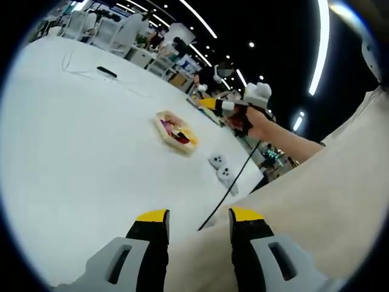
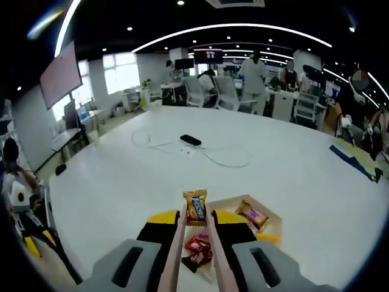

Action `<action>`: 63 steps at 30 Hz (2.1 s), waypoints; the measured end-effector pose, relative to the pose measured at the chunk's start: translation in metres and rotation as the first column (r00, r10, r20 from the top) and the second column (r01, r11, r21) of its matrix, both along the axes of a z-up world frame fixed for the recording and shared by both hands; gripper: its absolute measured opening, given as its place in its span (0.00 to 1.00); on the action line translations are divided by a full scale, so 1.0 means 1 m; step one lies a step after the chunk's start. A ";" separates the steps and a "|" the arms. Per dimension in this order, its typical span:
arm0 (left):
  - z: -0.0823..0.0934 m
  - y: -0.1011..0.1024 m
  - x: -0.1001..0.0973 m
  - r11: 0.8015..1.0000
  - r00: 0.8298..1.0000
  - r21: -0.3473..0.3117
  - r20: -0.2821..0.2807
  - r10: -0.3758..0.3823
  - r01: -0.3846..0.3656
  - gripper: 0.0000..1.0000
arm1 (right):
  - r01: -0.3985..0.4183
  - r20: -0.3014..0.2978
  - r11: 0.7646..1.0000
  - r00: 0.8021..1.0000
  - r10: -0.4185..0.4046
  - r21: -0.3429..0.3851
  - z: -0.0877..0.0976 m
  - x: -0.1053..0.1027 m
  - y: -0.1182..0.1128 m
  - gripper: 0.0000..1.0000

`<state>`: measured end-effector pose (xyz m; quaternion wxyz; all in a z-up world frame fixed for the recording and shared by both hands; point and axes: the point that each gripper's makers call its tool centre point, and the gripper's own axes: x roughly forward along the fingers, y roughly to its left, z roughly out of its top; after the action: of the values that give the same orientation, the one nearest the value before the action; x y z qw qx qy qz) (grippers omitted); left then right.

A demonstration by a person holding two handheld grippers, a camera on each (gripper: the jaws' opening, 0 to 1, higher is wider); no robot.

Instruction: Place the target food into the container with the food tongs after gripping and lifting it, then release it inside without dropping or visibly crushing the food.

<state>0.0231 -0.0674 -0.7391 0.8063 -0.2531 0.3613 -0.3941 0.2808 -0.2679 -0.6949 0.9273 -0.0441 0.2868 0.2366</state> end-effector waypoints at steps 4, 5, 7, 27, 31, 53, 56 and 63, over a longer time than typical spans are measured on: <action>0.000 -0.001 -0.001 1.000 1.000 0.000 -0.003 -0.001 0.001 0.38 | 0.016 0.003 1.000 1.000 -0.016 0.003 0.000 0.002 -0.005 0.20; 0.000 -0.001 -0.001 1.000 1.000 0.000 -0.003 -0.002 0.002 0.38 | 0.019 0.003 1.000 1.000 -0.019 0.001 0.000 0.002 -0.006 0.20; -0.001 -0.002 -0.001 1.000 1.000 -0.001 -0.005 -0.002 0.002 0.38 | 0.024 0.002 1.000 1.000 -0.024 0.003 0.000 0.002 -0.008 0.20; -0.003 -0.005 -0.001 1.000 1.000 -0.003 -0.011 -0.002 0.002 0.38 | 0.055 -0.008 0.998 0.998 -0.055 -0.008 -0.003 -0.007 -0.012 0.20; -0.003 -0.005 -0.001 1.000 1.000 -0.002 -0.015 -0.002 0.002 0.38 | 0.060 -0.009 0.998 0.998 -0.060 -0.005 -0.003 -0.009 -0.012 0.21; -0.002 -0.006 0.002 1.000 1.000 0.002 -0.012 -0.010 0.010 0.38 | 0.080 -0.018 0.995 0.997 -0.079 0.064 -0.005 -0.013 -0.010 0.27; -0.001 -0.006 0.002 1.000 1.000 0.002 -0.009 -0.011 0.011 0.38 | 0.076 -0.027 0.995 0.997 -0.075 0.070 -0.007 -0.015 -0.010 0.27; 0.000 -0.006 0.002 1.000 1.000 0.005 -0.003 -0.023 0.023 0.38 | 0.063 -0.028 0.994 0.998 -0.060 0.091 -0.009 -0.021 -0.006 0.29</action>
<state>0.0254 -0.0735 -0.7390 0.8018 -0.2476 0.3661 -0.4021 0.2595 -0.2735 -0.7039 0.9314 0.0103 0.2887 0.2213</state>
